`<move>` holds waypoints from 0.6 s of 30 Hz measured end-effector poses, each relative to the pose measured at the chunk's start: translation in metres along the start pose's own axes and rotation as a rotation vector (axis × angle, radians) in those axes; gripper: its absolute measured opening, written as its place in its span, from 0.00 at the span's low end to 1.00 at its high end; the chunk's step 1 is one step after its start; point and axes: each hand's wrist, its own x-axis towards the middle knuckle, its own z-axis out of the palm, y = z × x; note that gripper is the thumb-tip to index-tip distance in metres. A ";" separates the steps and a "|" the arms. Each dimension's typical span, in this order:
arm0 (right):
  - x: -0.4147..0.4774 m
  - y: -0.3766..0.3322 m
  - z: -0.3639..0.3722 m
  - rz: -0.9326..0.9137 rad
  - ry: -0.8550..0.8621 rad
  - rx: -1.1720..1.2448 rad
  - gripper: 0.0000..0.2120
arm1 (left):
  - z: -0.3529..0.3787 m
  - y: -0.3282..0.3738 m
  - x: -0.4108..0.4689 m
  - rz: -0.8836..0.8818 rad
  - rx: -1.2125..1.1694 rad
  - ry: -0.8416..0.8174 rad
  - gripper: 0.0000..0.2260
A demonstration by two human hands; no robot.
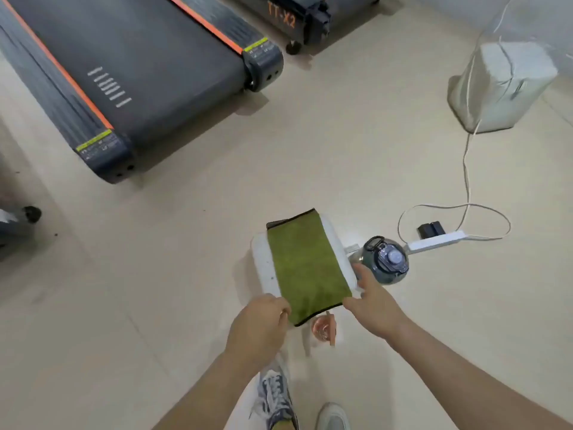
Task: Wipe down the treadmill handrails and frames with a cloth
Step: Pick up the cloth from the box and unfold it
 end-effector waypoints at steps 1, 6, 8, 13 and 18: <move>0.028 0.012 0.010 0.018 0.030 0.001 0.33 | 0.025 -0.014 0.024 0.008 -0.007 0.009 0.12; 0.131 0.062 0.051 0.124 0.083 -0.008 0.32 | 0.129 -0.057 0.110 0.054 0.055 -0.084 0.12; 0.155 0.080 0.062 0.158 0.111 -0.044 0.32 | 0.156 -0.063 0.124 0.044 0.118 -0.121 0.17; 0.177 0.086 0.074 0.257 0.230 -0.147 0.06 | 0.172 -0.056 0.137 0.031 0.274 -0.001 0.28; 0.160 0.040 0.064 0.282 0.118 0.181 0.09 | 0.147 -0.033 0.126 -0.137 0.034 -0.076 0.29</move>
